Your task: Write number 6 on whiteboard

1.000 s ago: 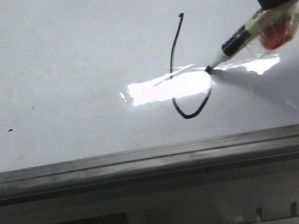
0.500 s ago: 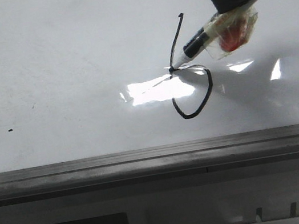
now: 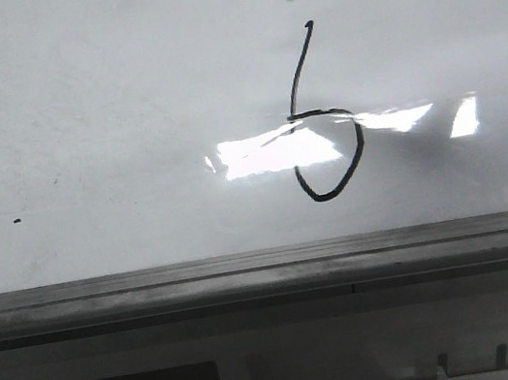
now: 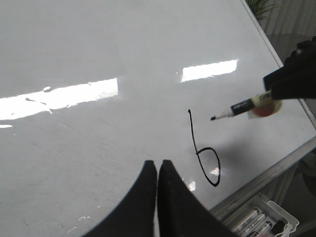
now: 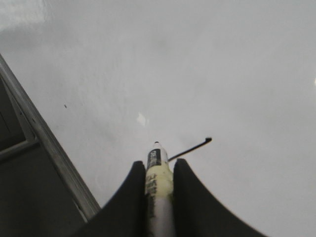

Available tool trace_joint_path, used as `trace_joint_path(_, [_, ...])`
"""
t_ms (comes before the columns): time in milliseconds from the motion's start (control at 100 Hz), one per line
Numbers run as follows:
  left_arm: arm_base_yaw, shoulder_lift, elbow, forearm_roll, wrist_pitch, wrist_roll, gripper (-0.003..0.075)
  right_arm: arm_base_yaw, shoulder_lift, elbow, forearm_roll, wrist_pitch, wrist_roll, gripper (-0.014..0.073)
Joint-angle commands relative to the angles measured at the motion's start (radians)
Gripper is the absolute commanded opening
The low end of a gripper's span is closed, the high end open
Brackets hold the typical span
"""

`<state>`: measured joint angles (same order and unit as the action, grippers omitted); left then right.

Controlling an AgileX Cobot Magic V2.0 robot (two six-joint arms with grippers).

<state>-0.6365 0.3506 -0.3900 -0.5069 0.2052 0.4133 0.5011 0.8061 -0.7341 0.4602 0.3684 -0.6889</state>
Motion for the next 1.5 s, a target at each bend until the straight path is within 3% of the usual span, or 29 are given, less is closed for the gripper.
trace_joint_path(0, [0.003,0.028,-0.027,-0.016,-0.082,-0.009,-0.0018,0.007,-0.043,-0.050,0.005,-0.003,-0.008,-0.0058])
trace_joint_path(110, [0.003,0.094,-0.043,-0.012,-0.042,0.020,0.0048,0.007,-0.045,-0.050,0.005,0.093,-0.008,-0.0057])
trace_joint_path(260, [-0.008,0.261,-0.141,-0.012,0.130,0.171,0.0341,0.020,-0.005,-0.050,0.005,0.190,-0.008,-0.0057])
trace_joint_path(340, [-0.033,0.355,-0.211,-0.012,0.219,0.253,0.0415,0.051,0.017,-0.050,0.005,0.197,-0.010,-0.0057])
trace_joint_path(610, [-0.219,0.605,-0.399,-0.097,0.290,0.467,0.0386,0.250,0.071,-0.050,0.005,0.113,-0.056,-0.0056])
trace_joint_path(780, [-0.343,0.683,-0.443,-0.075,0.280,0.522,0.0386,0.298,0.072,-0.054,0.003,0.034,-0.056,-0.0056])
trace_joint_path(1020, [-0.354,0.707,-0.445,-0.103,0.177,0.522,0.0365,0.298,0.072,-0.054,0.003,0.053,-0.056,-0.0056])
trace_joint_path(1260, [-0.354,0.753,-0.445,-0.151,0.171,0.522,0.0118,0.298,0.072,-0.054,0.003,0.055,-0.056,-0.0056])
trace_joint_path(1490, [-0.354,0.797,-0.445,-0.149,0.176,0.522,0.0106,0.298,0.072,-0.054,0.003,0.063,-0.056,-0.0056])
